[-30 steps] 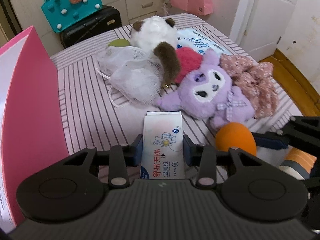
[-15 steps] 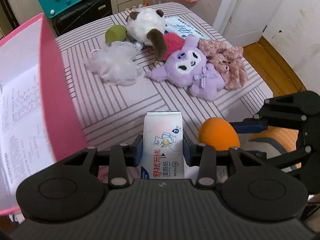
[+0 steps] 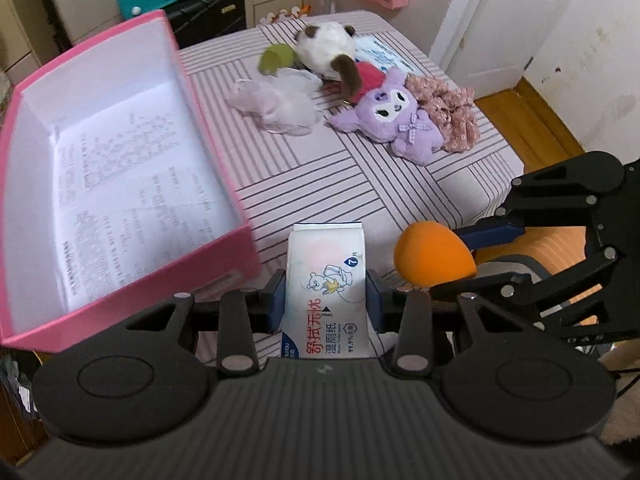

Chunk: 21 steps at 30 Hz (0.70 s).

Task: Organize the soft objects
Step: 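Carry the wipes pack in the left gripper while the right carries the sponge into the box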

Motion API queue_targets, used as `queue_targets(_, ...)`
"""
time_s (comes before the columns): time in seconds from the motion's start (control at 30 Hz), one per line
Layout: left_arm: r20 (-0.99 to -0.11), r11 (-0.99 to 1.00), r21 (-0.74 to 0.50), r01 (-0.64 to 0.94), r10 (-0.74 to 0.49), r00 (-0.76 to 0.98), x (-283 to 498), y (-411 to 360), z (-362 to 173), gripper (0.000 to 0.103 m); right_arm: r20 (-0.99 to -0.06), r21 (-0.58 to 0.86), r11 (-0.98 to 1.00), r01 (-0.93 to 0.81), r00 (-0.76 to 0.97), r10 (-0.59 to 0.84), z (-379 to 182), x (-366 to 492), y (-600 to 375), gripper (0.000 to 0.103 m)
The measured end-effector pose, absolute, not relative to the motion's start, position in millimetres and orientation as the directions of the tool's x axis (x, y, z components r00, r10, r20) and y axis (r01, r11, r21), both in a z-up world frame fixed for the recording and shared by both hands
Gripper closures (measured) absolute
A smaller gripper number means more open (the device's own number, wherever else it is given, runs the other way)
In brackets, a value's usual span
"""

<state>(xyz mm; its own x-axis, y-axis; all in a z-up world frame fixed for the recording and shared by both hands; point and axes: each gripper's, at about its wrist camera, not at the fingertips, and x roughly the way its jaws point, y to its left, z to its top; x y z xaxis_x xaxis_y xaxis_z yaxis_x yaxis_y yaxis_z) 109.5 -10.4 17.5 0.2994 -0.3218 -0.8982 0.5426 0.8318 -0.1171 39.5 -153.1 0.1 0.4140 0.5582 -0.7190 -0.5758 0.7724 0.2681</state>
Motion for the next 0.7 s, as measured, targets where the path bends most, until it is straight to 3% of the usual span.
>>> queue_targets(0.5,-0.868,0.879,-0.098,0.466,-0.304,0.392,95,65,60,0.064,-0.699,0.226,0.681,-0.697,0.370,0.611,47,62,-95,0.068)
queue_targets(0.7,-0.817,0.883,-0.088,0.460,-0.329,0.474,108,86,75,0.064,-0.632,0.006,0.704,-0.710,0.543,0.553,61,82,-80,0.068)
